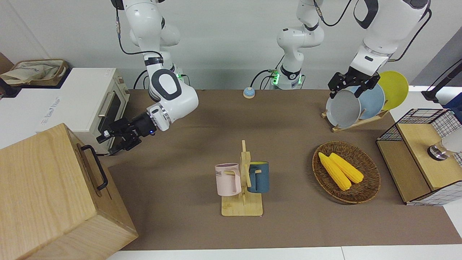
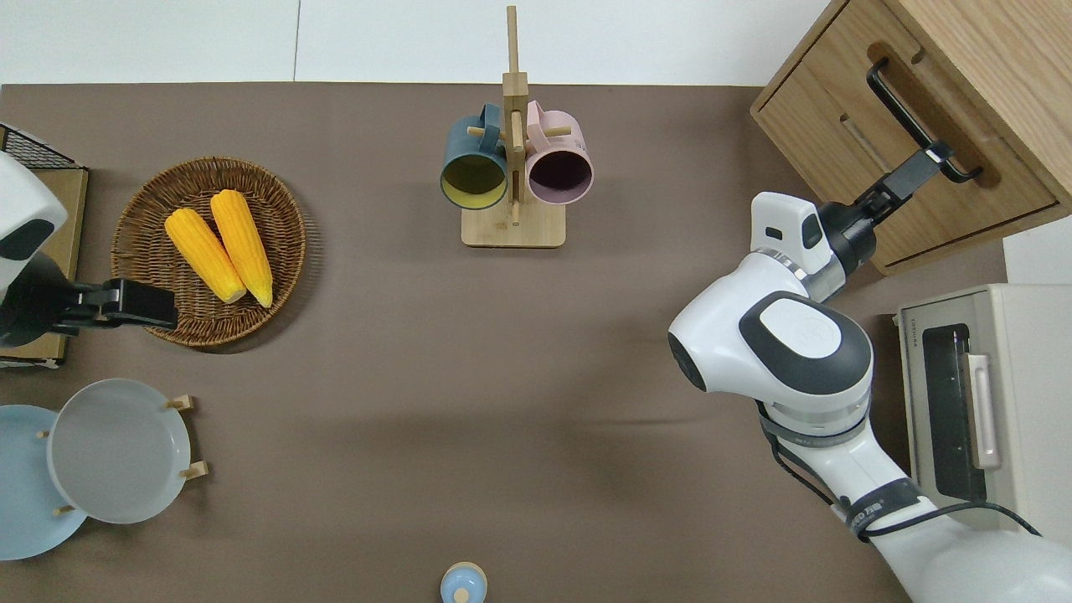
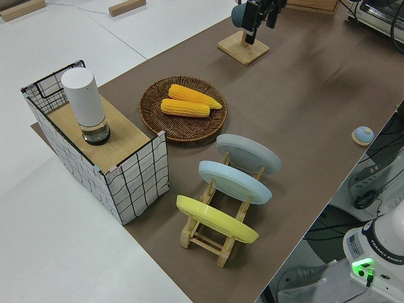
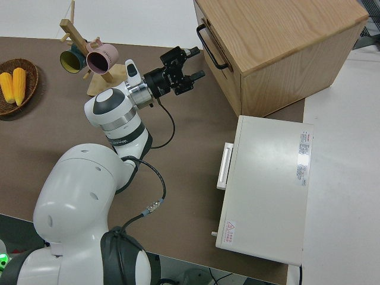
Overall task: Slide drawer open with right arm
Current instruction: 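Hook the right gripper onto the black drawer handle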
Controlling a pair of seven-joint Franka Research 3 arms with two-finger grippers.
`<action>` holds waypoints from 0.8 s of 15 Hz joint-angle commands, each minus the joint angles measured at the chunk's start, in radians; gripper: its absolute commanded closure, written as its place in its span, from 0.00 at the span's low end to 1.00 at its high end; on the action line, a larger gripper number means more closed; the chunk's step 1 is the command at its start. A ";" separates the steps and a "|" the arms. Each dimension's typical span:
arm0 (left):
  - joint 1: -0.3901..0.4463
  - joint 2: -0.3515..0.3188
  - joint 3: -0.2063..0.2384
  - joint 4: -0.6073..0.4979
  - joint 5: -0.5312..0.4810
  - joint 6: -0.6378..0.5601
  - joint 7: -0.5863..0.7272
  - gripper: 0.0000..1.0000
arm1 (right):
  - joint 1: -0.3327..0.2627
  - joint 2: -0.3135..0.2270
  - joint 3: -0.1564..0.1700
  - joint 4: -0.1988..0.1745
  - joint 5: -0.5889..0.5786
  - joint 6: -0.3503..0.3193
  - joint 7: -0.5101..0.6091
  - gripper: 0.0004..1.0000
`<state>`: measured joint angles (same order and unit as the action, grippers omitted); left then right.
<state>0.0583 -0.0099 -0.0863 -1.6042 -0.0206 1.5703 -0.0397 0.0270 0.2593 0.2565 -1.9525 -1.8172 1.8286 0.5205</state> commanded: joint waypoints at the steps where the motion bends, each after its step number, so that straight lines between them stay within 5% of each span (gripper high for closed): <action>1: -0.005 -0.010 0.005 -0.005 0.011 -0.012 0.007 0.00 | -0.025 0.024 0.009 0.029 -0.028 0.020 0.013 0.02; 9: -0.006 -0.010 0.005 -0.005 0.011 -0.012 0.007 0.00 | -0.041 0.075 0.007 0.122 -0.021 0.078 0.032 0.02; 12: -0.005 -0.010 0.005 -0.005 0.011 -0.012 0.007 0.00 | -0.055 0.080 0.000 0.122 -0.031 0.158 0.035 0.03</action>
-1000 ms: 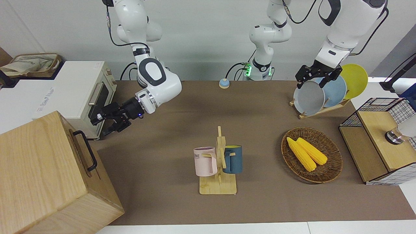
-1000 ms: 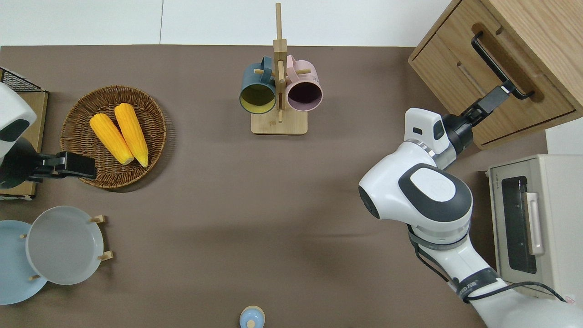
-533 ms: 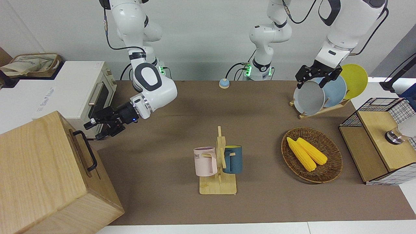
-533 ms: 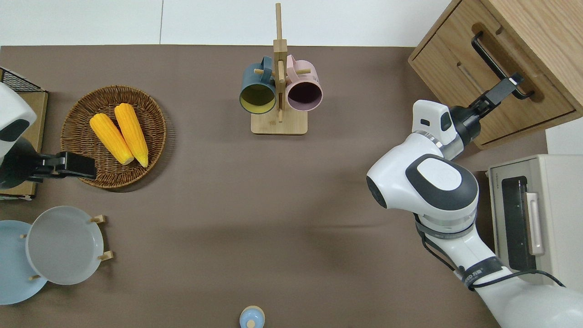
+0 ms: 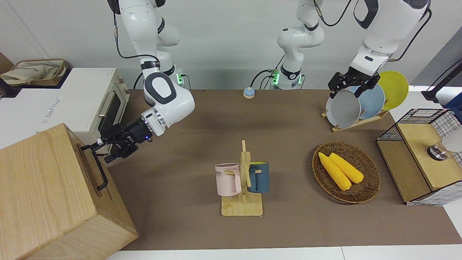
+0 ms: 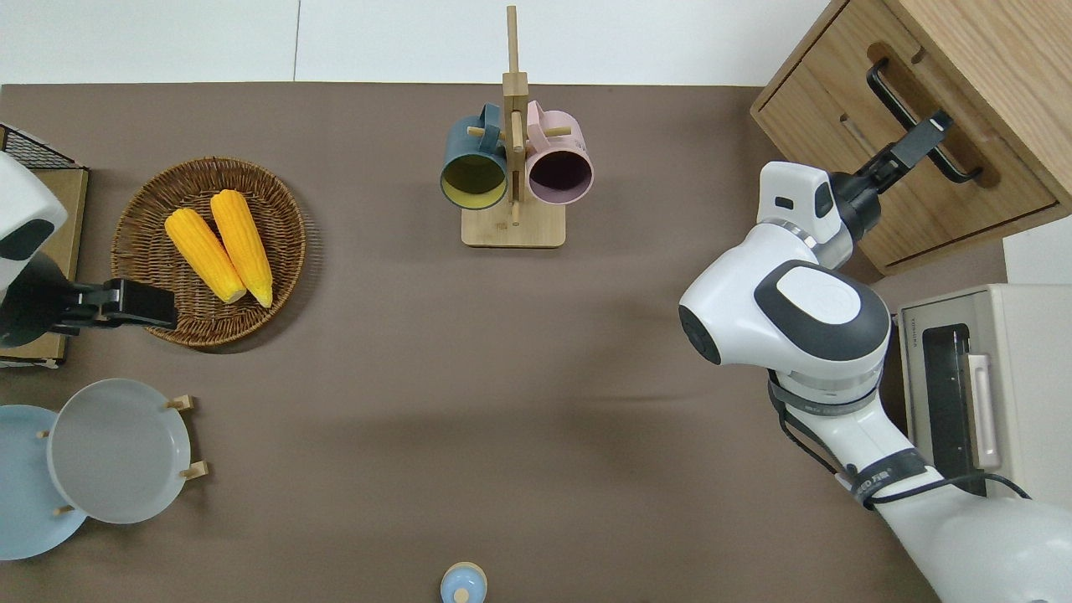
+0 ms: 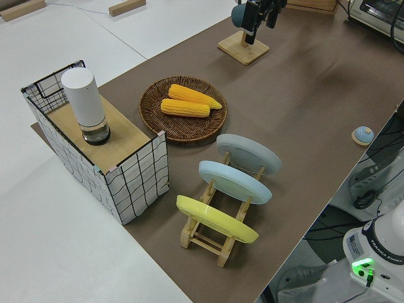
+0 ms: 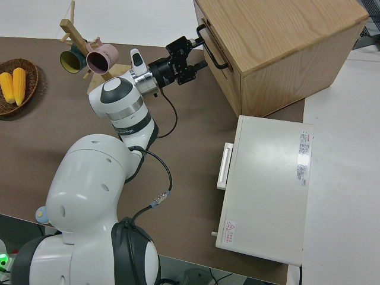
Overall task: Slide drawer open with right arm
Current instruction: 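Hook the right gripper onto the black drawer handle, then pull the drawer handle toward the robot with the right gripper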
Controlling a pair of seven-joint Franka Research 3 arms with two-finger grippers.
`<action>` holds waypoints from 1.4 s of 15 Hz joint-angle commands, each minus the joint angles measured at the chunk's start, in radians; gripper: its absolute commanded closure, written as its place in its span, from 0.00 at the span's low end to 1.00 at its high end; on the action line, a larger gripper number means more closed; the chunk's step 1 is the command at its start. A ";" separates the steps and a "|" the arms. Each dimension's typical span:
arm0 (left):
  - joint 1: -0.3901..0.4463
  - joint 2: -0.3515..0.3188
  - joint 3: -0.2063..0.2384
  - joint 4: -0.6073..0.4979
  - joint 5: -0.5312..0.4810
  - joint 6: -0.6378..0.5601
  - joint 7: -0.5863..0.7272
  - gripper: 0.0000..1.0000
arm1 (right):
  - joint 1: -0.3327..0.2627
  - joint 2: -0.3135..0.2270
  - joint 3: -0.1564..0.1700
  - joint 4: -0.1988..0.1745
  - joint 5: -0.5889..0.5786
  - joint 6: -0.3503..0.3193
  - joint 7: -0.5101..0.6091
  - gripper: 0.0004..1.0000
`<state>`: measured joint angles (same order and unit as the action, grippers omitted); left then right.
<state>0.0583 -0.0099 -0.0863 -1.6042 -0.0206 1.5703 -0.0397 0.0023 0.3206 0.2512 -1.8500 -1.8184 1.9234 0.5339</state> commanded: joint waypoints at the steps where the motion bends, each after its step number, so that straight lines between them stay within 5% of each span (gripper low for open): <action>1: -0.005 -0.010 0.005 -0.005 0.011 -0.012 0.007 0.00 | -0.028 0.018 0.005 0.020 -0.032 0.063 0.018 0.04; 6: -0.005 -0.010 0.005 -0.005 0.011 -0.012 0.007 0.00 | -0.030 0.034 0.003 0.022 -0.084 0.055 -0.011 0.37; 11: -0.006 -0.010 0.005 -0.005 0.011 -0.012 0.007 0.00 | -0.047 0.046 0.000 0.023 -0.121 0.063 -0.012 0.51; 14: -0.005 -0.010 0.005 -0.005 0.011 -0.012 0.007 0.00 | -0.036 0.048 0.002 0.026 -0.121 0.054 -0.014 0.76; 17: -0.006 -0.010 0.005 -0.005 0.011 -0.012 0.007 0.00 | -0.025 0.040 0.008 0.031 -0.105 0.040 -0.022 0.90; 21: -0.005 -0.010 0.005 -0.005 0.011 -0.012 0.007 0.00 | -0.004 0.034 0.019 0.031 -0.079 -0.018 -0.023 0.92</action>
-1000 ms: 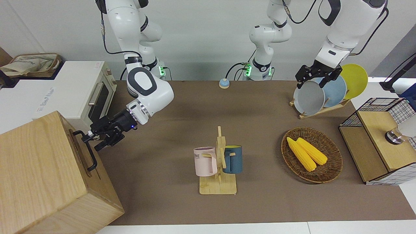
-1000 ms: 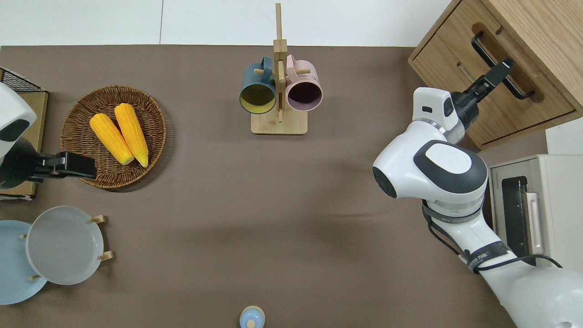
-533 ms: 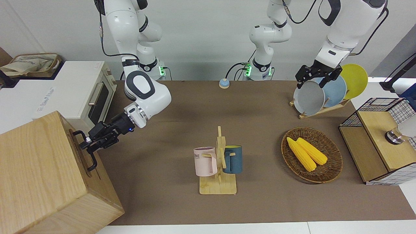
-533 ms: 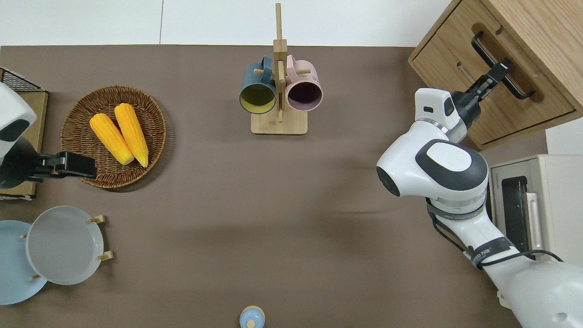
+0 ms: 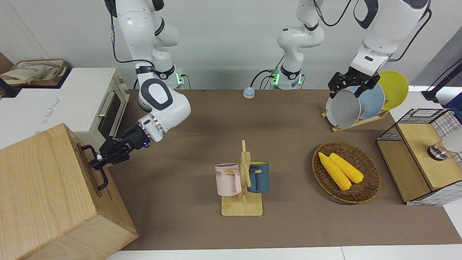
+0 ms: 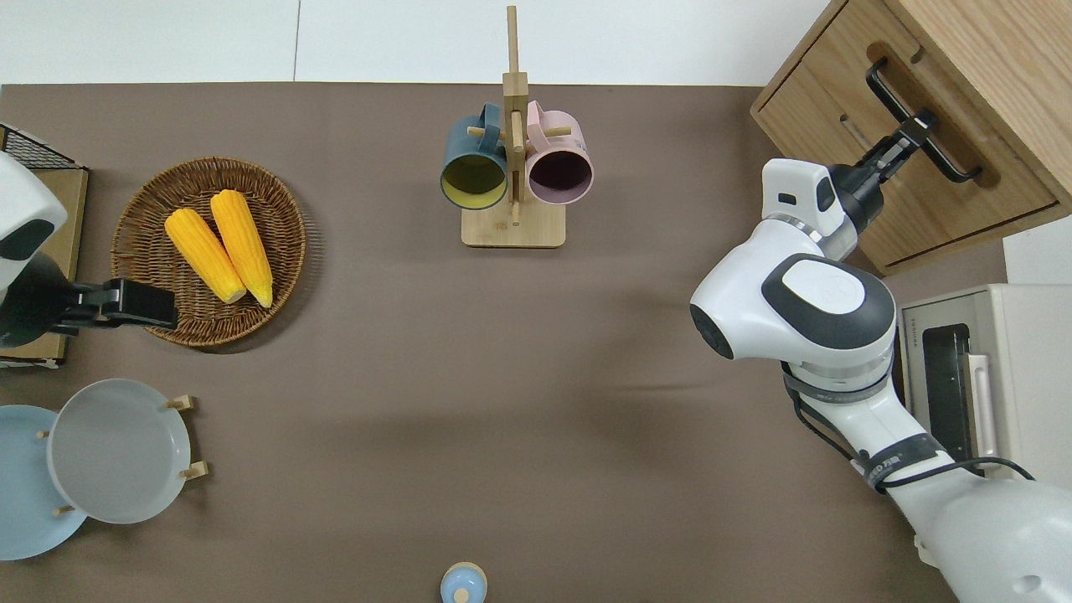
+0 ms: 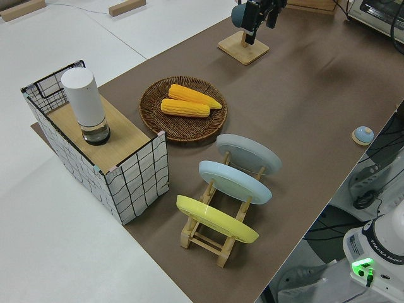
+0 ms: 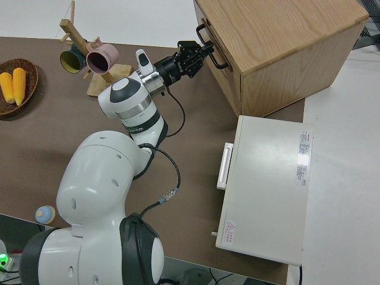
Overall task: Slide drawer open with right arm
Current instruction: 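Pull the drawer handle toward the robot with the right gripper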
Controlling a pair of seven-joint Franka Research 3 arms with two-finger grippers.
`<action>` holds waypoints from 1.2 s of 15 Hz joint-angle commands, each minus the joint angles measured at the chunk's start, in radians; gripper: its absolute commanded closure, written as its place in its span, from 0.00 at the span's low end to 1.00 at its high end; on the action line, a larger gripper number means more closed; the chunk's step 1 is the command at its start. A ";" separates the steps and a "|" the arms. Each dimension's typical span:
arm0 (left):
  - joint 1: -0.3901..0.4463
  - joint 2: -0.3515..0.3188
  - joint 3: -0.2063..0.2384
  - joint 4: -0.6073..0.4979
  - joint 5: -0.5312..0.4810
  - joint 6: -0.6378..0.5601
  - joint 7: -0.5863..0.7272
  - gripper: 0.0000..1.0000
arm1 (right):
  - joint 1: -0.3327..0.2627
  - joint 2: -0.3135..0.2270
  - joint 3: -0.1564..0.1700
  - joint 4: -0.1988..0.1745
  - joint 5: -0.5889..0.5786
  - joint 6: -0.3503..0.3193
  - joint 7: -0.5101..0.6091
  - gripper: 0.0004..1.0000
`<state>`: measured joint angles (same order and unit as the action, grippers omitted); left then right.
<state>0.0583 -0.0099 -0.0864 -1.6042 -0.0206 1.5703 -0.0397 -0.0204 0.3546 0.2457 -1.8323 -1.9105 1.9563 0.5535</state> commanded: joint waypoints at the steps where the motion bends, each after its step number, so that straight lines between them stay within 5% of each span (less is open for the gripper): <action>1: -0.005 -0.010 0.005 -0.005 0.011 -0.012 0.007 0.00 | 0.028 0.000 0.024 0.011 0.024 -0.071 -0.043 0.92; 9: -0.005 -0.010 0.005 -0.005 0.011 -0.013 0.007 0.00 | 0.057 -0.002 0.124 0.011 0.077 -0.240 -0.043 0.92; 18: -0.005 -0.010 0.005 -0.005 0.011 -0.012 0.007 0.00 | 0.132 -0.009 0.141 0.011 0.149 -0.362 -0.046 0.92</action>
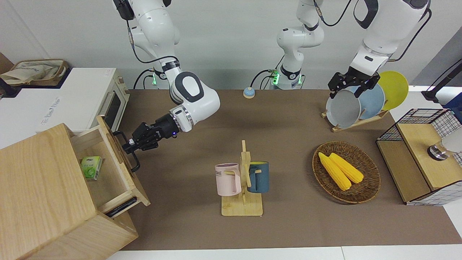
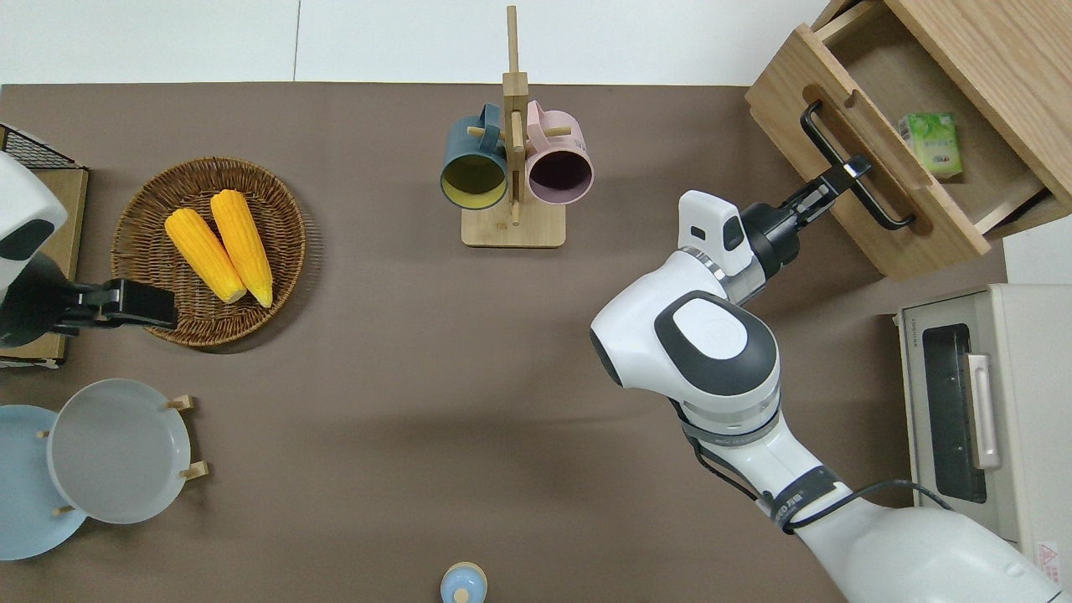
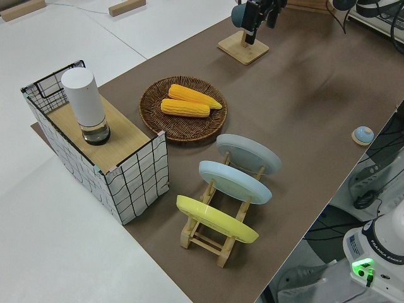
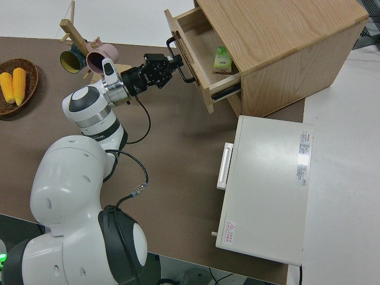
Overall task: Slide drawer open with right arm
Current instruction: 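Pull the drawer handle toward the robot with the right gripper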
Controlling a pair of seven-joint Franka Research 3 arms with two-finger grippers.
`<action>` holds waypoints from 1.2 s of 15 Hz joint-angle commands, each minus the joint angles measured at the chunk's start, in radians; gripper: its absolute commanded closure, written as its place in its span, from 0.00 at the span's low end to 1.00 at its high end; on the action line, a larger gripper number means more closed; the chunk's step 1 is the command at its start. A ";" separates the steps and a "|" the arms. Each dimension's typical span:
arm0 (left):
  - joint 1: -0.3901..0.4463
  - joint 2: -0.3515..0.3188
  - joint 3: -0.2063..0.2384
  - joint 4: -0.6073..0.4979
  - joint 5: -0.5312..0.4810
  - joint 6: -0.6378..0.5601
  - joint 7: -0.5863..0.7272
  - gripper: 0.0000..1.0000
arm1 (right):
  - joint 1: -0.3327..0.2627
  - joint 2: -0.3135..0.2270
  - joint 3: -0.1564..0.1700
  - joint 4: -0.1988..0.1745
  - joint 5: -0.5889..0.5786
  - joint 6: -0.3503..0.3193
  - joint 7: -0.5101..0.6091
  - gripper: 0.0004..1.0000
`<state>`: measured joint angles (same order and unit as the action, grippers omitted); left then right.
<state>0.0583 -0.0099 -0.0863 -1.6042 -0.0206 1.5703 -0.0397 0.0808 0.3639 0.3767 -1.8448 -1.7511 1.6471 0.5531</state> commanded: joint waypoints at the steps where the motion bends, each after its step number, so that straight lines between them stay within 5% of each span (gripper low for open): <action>1: -0.005 -0.010 0.004 -0.005 0.011 -0.012 0.007 0.00 | 0.037 -0.019 0.014 0.024 -0.010 -0.068 -0.047 0.92; 5: -0.005 -0.010 0.005 -0.005 0.011 -0.012 0.007 0.00 | 0.063 -0.020 0.036 0.024 0.027 -0.107 -0.064 0.92; 18: -0.005 -0.010 0.005 -0.005 0.011 -0.012 0.007 0.00 | 0.162 -0.017 0.036 0.024 0.050 -0.220 -0.084 0.92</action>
<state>0.0583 -0.0099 -0.0864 -1.6042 -0.0206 1.5703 -0.0397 0.2059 0.3695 0.4084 -1.8471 -1.6710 1.4844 0.5500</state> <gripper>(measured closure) 0.000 0.815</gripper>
